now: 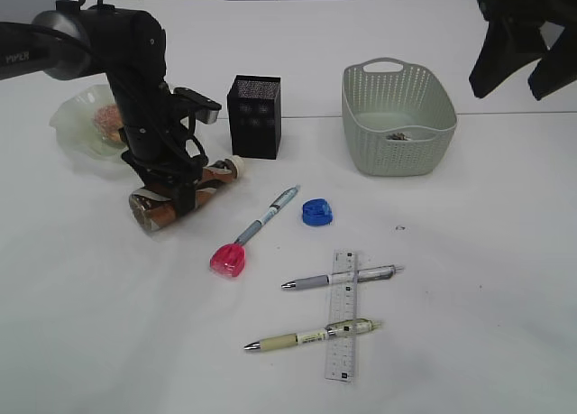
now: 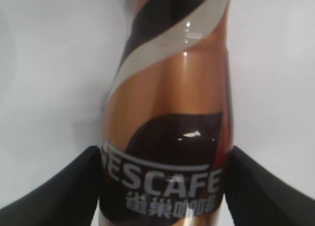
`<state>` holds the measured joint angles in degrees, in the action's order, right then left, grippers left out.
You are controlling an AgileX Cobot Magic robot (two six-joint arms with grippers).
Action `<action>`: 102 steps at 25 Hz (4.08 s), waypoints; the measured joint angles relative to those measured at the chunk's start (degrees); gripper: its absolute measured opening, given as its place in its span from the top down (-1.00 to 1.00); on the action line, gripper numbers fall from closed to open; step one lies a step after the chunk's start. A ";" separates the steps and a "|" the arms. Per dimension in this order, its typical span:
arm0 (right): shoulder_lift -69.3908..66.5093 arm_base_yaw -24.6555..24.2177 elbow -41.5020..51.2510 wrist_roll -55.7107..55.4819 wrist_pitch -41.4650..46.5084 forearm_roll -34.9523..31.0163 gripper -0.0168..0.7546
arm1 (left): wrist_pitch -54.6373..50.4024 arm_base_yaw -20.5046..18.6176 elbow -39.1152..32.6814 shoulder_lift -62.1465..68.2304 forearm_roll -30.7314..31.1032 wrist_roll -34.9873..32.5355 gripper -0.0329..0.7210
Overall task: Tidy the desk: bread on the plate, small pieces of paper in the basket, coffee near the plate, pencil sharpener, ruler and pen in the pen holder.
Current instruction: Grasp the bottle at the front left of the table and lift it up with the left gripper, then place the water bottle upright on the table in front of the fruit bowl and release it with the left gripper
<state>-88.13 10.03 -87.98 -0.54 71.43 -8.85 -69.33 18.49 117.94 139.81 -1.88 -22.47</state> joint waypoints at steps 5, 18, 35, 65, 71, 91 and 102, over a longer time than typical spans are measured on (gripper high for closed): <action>0.00 0.00 0.00 0.00 0.00 0.00 -0.27 | -0.22 0.00 0.21 0.48 -0.36 0.03 -0.47; 0.00 0.00 0.00 0.00 0.00 0.00 -0.27 | -0.69 -0.04 0.65 0.71 -0.81 0.12 0.00; 0.00 0.00 0.00 0.00 0.11 0.00 -0.27 | -1.62 -0.13 -0.07 -11.87 -5.21 17.66 0.02; 0.00 0.00 0.00 0.00 0.11 -0.04 -0.27 | 70.63 -4.16 -81.84 -65.28 -3.84 24.60 0.02; 0.00 0.00 0.00 0.00 0.11 -0.04 -0.27 | 106.59 -4.16 -94.25 -58.42 -3.57 24.60 0.02; 0.00 0.00 0.00 1.05 -0.02 2.36 -0.27 | 131.96 -4.16 -85.98 -26.29 -3.82 25.21 0.03; 0.00 0.00 0.00 1.08 -0.02 3.29 -0.27 | 132.04 -4.16 -78.74 -18.55 -3.82 25.21 0.03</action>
<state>-88.13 10.03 -87.98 0.54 71.41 -5.57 62.71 14.33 39.20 121.26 -5.70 2.74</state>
